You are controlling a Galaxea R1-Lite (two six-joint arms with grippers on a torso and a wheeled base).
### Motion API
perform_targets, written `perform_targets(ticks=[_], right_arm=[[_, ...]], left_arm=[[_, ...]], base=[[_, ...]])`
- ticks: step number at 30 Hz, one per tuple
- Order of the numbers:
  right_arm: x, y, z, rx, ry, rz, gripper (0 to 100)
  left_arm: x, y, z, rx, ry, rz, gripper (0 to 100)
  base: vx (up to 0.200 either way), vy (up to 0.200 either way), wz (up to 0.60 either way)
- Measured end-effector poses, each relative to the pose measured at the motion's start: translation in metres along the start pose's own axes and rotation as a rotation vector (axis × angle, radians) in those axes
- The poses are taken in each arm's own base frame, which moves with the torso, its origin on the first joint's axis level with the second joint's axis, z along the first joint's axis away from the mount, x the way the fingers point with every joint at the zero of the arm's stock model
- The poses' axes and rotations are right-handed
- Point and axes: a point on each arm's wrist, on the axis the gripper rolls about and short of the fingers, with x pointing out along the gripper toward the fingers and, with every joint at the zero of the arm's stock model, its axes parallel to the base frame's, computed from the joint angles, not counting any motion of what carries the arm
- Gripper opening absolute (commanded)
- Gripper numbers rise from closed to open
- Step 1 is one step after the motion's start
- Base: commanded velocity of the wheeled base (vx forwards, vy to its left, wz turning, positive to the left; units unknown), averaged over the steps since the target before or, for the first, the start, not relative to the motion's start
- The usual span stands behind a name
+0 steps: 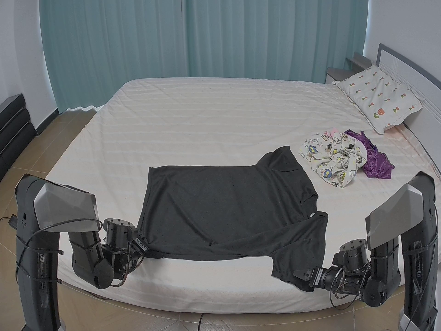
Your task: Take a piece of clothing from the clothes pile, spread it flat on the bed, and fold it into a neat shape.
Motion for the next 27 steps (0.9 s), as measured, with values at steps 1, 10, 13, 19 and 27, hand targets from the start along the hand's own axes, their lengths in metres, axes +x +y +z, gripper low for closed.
perform_targets(ticks=[1,10,13,19,27], right_arm=[[0.0,0.0,-0.001,-0.005,-0.008,-0.005,100],[0.008,0.002,-0.017,-0.039,0.01,-0.035,100],[0.009,0.003,-0.02,-0.043,0.02,-0.033,0],[0.01,0.004,-0.02,-0.037,0.021,-0.032,0],[-0.001,-0.004,-0.013,-0.011,0.007,-0.053,0]], left_arm=[[0.0,0.0,0.0,-0.001,0.0,0.0,0],[0.0,0.001,0.001,-0.002,-0.002,0.002,0],[0.0,0.0,0.001,-0.002,-0.002,0.001,0],[0.0,0.0,0.001,-0.003,-0.002,0.001,0],[0.0,0.001,0.002,-0.019,0.0,-0.001,0]], base=[[0.0,0.0,0.0],[0.0,0.0,0.0],[0.0,0.0,0.0],[0.0,0.0,0.0],[0.0,0.0,0.0]])
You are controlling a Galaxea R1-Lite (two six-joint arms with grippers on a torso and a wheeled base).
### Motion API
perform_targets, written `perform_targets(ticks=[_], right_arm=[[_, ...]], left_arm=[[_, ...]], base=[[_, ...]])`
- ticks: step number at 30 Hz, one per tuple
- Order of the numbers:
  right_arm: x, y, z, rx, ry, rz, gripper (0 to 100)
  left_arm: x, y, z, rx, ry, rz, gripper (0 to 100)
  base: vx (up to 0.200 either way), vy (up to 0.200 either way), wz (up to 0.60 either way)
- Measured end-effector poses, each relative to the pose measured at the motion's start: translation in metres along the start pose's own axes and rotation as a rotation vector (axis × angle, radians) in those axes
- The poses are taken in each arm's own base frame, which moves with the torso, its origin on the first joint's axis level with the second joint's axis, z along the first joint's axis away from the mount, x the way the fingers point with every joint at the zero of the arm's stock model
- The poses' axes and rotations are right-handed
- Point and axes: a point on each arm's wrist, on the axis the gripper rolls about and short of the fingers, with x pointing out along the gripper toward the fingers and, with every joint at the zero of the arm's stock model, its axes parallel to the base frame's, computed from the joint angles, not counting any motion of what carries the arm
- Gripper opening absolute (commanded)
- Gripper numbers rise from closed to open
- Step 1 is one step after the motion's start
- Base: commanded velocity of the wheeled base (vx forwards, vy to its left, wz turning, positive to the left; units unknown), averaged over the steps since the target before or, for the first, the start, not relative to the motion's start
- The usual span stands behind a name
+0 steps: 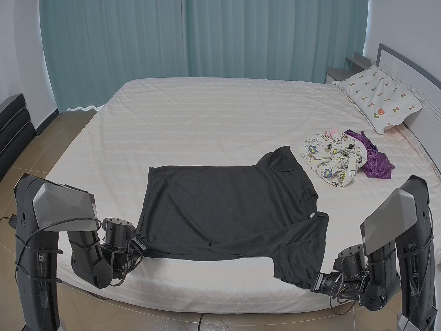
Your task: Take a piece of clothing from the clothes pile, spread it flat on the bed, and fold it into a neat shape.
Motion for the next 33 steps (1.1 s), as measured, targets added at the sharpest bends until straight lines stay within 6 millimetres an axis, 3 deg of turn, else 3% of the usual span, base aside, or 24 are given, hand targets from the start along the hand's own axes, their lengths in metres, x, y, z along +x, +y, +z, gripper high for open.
perform_targets(ticks=[5,10,26,33], right_arm=[[-0.016,-0.004,0.009,0.028,0.01,0.044,0],[-0.036,-0.006,0.023,0.055,-0.007,0.116,0],[-0.074,0.008,0.082,0.054,-0.303,0.296,0],[-0.085,0.008,0.085,0.047,-0.323,0.318,0]], left_arm=[[-0.002,-0.001,0.002,-0.025,0.0,-0.007,0],[-0.017,-0.002,0.006,-0.028,-0.002,-0.018,0],[-0.064,-0.02,0.033,0.048,-0.075,-0.113,0],[-0.076,-0.012,0.031,0.101,-0.027,-0.052,0]], base=[[0.0,0.0,0.0],[0.0,0.0,0.0],[0.0,0.0,0.0],[0.0,0.0,0.0]])
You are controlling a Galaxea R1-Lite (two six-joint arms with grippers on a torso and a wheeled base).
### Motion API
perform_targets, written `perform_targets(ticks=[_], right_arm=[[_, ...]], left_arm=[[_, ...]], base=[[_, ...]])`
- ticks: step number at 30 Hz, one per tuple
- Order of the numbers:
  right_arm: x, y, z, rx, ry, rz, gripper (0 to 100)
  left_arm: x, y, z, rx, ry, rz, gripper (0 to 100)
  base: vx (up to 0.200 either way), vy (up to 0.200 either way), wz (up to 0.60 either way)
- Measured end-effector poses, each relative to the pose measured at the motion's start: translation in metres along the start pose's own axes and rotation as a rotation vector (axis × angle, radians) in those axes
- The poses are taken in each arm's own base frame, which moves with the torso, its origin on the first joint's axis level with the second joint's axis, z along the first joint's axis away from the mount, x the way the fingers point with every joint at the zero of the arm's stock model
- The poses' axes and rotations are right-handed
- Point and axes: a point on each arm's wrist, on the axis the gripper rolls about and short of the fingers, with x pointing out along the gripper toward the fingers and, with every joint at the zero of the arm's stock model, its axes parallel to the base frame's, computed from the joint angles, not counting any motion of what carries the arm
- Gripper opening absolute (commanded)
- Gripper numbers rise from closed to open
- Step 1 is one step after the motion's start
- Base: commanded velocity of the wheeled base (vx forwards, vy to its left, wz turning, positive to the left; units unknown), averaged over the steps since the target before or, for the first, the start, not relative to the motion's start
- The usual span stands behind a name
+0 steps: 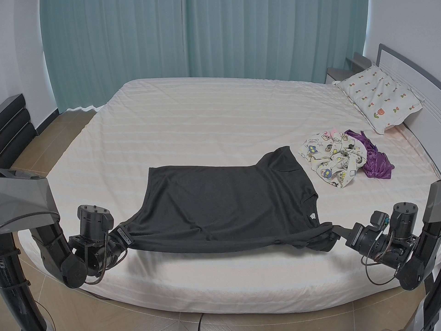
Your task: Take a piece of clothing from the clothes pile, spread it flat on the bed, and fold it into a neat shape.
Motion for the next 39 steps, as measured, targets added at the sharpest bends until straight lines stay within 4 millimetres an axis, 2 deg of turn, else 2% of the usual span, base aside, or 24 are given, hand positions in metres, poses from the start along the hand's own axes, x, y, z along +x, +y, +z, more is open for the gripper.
perform_targets(ticks=[5,12,18,30,39], right_arm=[[-0.01,-0.005,-0.009,-0.04,0.051,-0.029,0],[-0.013,-0.011,-0.016,-0.054,0.104,-0.068,0],[-0.02,-0.016,-0.025,-0.083,0.217,-0.13,0],[-0.039,-0.002,-0.039,-0.146,0.374,-0.143,0],[-0.042,0.007,-0.034,-0.185,0.342,-0.099,0]], left_arm=[[-0.005,0.006,-0.005,0.052,0.034,0.019,0],[-0.011,0.012,-0.009,0.09,0.058,0.038,0],[-0.018,0.022,-0.016,0.133,0.096,0.065,0],[-0.027,0.04,-0.025,0.174,0.166,0.104,0],[-0.028,0.049,-0.033,0.172,0.237,0.097,0]], base=[[0.0,0.0,0.0],[0.0,0.0,0.0],[0.0,0.0,0.0],[0.0,0.0,0.0],[0.0,0.0,0.0]])
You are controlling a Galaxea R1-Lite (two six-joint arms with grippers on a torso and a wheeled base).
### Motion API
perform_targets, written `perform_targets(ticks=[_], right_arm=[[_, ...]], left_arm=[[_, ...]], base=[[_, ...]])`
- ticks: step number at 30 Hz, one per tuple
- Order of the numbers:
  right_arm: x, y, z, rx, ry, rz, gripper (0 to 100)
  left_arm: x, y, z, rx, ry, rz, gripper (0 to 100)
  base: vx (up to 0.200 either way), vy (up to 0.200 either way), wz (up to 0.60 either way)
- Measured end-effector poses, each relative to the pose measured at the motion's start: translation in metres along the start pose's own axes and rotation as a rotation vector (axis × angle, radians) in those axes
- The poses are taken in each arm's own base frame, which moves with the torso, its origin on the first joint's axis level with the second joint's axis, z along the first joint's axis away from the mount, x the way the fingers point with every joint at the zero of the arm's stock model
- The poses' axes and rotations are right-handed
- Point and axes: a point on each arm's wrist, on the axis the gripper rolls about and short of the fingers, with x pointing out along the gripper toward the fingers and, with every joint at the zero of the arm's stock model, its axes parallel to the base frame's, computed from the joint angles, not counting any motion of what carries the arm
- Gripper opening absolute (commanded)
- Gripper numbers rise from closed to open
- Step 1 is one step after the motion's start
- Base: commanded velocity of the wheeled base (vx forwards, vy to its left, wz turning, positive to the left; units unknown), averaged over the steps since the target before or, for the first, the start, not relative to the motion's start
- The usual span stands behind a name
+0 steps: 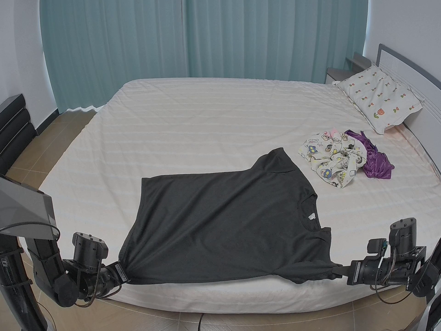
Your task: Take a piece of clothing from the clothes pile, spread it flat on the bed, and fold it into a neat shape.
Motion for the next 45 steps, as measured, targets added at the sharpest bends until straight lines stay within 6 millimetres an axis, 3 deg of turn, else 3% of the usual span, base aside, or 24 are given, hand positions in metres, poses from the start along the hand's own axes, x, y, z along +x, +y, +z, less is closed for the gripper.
perform_targets(ticks=[12,25,36,45], right_arm=[[0.016,0.015,0.048,-0.029,-0.112,0.048,0],[0.044,0.029,0.112,-0.033,-0.177,0.061,0],[0.086,0.007,0.14,0.017,-0.183,0.01,0],[0.1,-0.008,0.154,0.12,-0.224,0.007,0]], left_arm=[[0.0,-0.001,0.009,-0.024,-0.035,-0.028,0],[0.021,-0.027,0.056,-0.09,-0.19,-0.121,0],[0.056,-0.044,0.09,-0.189,-0.277,-0.159,0],[0.067,-0.04,0.087,-0.195,-0.243,-0.126,0]], base=[[0.0,0.0,0.0],[0.0,0.0,0.0],[0.0,0.0,0.0],[0.0,0.0,0.0]])
